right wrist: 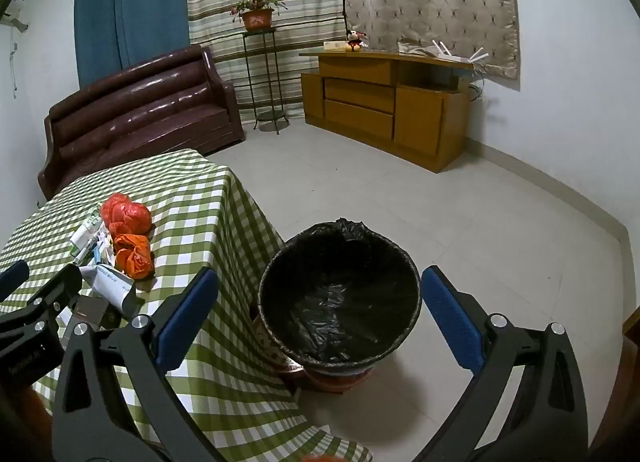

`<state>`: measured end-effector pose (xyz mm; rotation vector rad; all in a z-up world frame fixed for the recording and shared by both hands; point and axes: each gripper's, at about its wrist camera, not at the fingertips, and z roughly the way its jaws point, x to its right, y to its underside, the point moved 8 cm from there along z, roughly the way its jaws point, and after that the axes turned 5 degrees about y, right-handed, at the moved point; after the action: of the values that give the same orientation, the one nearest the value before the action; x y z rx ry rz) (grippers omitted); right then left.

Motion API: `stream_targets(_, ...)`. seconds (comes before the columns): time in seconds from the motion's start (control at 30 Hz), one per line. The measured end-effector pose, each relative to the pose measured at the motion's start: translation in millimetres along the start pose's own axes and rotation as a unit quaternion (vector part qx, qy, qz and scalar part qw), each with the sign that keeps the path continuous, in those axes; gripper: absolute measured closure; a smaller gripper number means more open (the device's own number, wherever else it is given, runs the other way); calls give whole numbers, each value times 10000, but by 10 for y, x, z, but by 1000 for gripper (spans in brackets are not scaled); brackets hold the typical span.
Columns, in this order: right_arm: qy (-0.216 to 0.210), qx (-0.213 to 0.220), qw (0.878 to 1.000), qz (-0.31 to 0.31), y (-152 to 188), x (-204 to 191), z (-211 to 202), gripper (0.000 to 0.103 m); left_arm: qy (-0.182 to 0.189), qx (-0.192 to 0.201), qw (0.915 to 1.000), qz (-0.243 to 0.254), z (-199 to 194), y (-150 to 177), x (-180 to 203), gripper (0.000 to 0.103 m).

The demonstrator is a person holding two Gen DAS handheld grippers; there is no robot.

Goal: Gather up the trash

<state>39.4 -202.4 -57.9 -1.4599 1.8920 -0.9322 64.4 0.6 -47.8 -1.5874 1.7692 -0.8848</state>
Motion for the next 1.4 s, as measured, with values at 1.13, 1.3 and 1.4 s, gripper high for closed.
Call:
stream_targets(1.13, 7, 42, 10000, -37, -11, -19, -18, 4, -15, -6, 10000, -18, -38, -5, -12, 6)
stream_targets(1.3, 11, 48, 10000, -44, -13, -15, -22, 4, -12, -9, 10000, -21, -37, -4, -14, 6)
stream_targets(1.4, 15, 44, 10000, -33, -15, -13, -26, 4, -7, -11, 10000, -21, -38, -4, -15, 6)
